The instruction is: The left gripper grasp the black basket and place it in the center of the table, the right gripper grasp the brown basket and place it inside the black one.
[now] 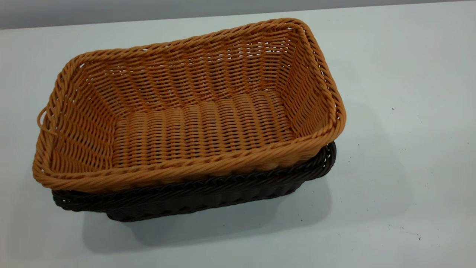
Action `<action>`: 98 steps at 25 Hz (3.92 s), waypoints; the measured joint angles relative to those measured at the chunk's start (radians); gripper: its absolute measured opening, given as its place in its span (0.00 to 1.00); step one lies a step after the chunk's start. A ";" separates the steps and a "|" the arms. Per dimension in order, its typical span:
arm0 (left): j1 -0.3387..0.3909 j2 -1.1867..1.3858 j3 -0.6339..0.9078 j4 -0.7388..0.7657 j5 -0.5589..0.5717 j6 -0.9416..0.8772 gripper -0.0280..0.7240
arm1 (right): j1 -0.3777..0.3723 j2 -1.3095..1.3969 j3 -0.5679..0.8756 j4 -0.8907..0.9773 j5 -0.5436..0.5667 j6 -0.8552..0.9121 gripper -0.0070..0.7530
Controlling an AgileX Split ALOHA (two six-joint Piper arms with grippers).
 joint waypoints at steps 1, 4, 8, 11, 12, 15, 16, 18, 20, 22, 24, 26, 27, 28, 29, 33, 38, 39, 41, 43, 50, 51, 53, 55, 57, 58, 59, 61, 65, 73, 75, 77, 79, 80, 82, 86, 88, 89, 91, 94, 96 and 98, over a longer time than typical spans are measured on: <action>0.000 -0.012 -0.013 0.061 0.062 -0.081 0.04 | 0.000 0.000 0.000 0.000 0.000 0.000 0.02; 0.000 -0.049 -0.059 0.262 0.278 -0.319 0.04 | 0.000 0.000 0.000 0.000 0.000 0.000 0.02; 0.000 -0.089 -0.093 0.479 0.540 -0.625 0.04 | 0.000 0.000 0.000 0.000 0.000 0.000 0.02; 0.000 -0.102 -0.093 0.606 0.754 -0.823 0.04 | 0.000 0.000 0.000 0.000 0.000 0.000 0.02; 0.000 -0.103 -0.093 0.634 0.798 -0.879 0.04 | 0.000 0.000 0.000 0.000 0.000 0.000 0.02; 0.000 -0.103 -0.088 0.692 0.911 -0.989 0.04 | 0.000 0.000 0.000 0.000 0.000 0.000 0.02; 0.000 -0.103 -0.088 0.693 0.936 -1.012 0.04 | 0.000 0.000 0.000 0.000 0.000 0.000 0.02; 0.000 -0.103 -0.088 0.683 0.951 -1.031 0.04 | 0.000 0.000 0.000 0.000 0.000 0.000 0.02; 0.000 -0.103 -0.078 0.678 0.947 -1.031 0.04 | 0.000 0.000 0.000 0.000 0.000 0.000 0.02; 0.000 -0.103 -0.072 0.680 0.916 -1.030 0.04 | 0.000 0.000 0.000 0.000 0.000 0.000 0.02; 0.000 -0.103 -0.066 0.680 0.856 -1.024 0.04 | 0.000 0.000 0.000 0.000 0.000 0.000 0.02; 0.000 -0.103 -0.055 0.681 0.844 -1.016 0.04 | 0.000 0.000 0.000 0.000 0.000 0.000 0.02; 0.000 -0.103 -0.052 0.683 0.837 -1.016 0.04 | 0.000 0.000 0.000 0.000 0.000 0.000 0.02; 0.000 -0.103 -0.051 0.684 0.827 -1.016 0.04 | 0.000 0.000 0.000 0.000 0.000 0.000 0.02; 0.000 -0.103 -0.051 0.684 0.825 -1.016 0.04 | 0.000 0.000 0.000 0.000 0.000 0.000 0.02; 0.000 -0.103 -0.051 0.684 0.825 -1.016 0.04 | 0.000 0.000 0.000 0.000 0.000 0.000 0.02; 0.000 -0.103 -0.051 0.683 0.826 -1.016 0.04 | 0.000 0.000 0.000 0.000 0.000 0.000 0.02; 0.000 -0.103 -0.051 0.683 0.826 -1.016 0.04 | 0.000 0.000 0.000 0.000 0.000 0.000 0.02; 0.000 -0.106 -0.051 0.683 0.827 -1.016 0.04 | 0.000 0.000 0.000 0.000 0.000 0.000 0.02; 0.005 -0.106 -0.051 0.679 0.827 -1.015 0.04 | 0.000 0.000 0.000 0.000 0.000 0.000 0.02; 0.162 -0.106 -0.051 0.678 0.827 -1.014 0.04 | -0.105 0.000 0.000 0.000 0.000 0.000 0.02; 0.188 -0.106 -0.051 0.678 0.827 -1.014 0.04 | -0.134 0.000 0.000 0.000 0.000 0.000 0.02; 0.253 -0.106 -0.051 0.679 0.827 -1.014 0.04 | -0.187 0.000 0.000 0.000 0.000 0.000 0.02; 0.312 -0.106 -0.051 0.679 0.827 -1.014 0.04 | -0.242 0.000 0.000 0.000 0.000 0.000 0.02; 0.373 -0.106 -0.051 0.679 0.827 -1.014 0.04 | -0.289 0.000 0.000 0.000 0.000 0.000 0.02; 0.399 -0.106 -0.051 0.679 0.827 -1.014 0.04 | -0.315 0.000 0.000 0.000 0.000 0.000 0.02; 0.430 -0.106 -0.051 0.679 0.827 -1.014 0.04 | -0.336 0.000 0.000 0.000 0.000 0.000 0.02; 0.489 -0.106 -0.051 0.679 0.827 -1.014 0.04 | -0.385 0.000 0.000 0.000 0.000 0.000 0.02; 0.605 -0.106 -0.051 0.679 0.827 -1.014 0.04 | -0.458 0.000 0.000 0.000 0.000 0.000 0.02; 0.649 -0.106 -0.051 0.679 0.827 -1.014 0.04 | -0.469 0.000 0.000 0.000 0.000 0.000 0.02; 0.649 -0.106 -0.051 0.679 0.827 -1.014 0.04 | -0.469 0.000 0.000 0.000 0.000 0.000 0.02; 0.649 -0.106 -0.051 0.679 0.827 -1.014 0.04 | -0.469 0.000 0.000 0.000 0.000 0.000 0.02; 0.648 -0.106 -0.051 0.679 0.827 -1.014 0.04 | -0.469 0.000 0.000 0.000 0.000 0.000 0.02; 0.648 -0.106 -0.051 0.679 0.827 -1.014 0.04 | -0.469 0.000 0.000 0.000 0.000 0.000 0.02; 0.646 -0.106 -0.051 0.679 0.827 -1.015 0.04 | -0.469 0.000 0.000 0.000 0.000 0.000 0.02; 0.646 -0.106 -0.051 0.679 0.827 -1.015 0.04 | -0.469 0.000 0.000 0.000 0.000 0.000 0.02; 0.646 -0.106 -0.051 0.679 0.827 -1.015 0.04 | -0.469 0.000 0.000 0.000 0.000 0.000 0.02; 0.646 -0.106 -0.051 0.679 0.827 -1.015 0.04 | -0.469 0.000 0.000 0.000 0.000 0.000 0.02; 0.646 -0.106 -0.051 0.679 0.827 -1.014 0.04 | -0.469 0.000 0.000 0.000 0.000 0.000 0.02; 0.646 -0.106 -0.051 0.679 0.827 -1.013 0.04 | -0.469 0.000 0.000 0.000 0.000 0.000 0.02; 0.646 -0.106 -0.051 0.679 0.827 -1.013 0.04 | -0.469 0.000 0.000 0.000 0.000 0.000 0.02; 0.646 -0.106 -0.051 0.679 0.827 -1.013 0.04 | -0.469 0.000 0.000 0.000 0.000 0.000 0.02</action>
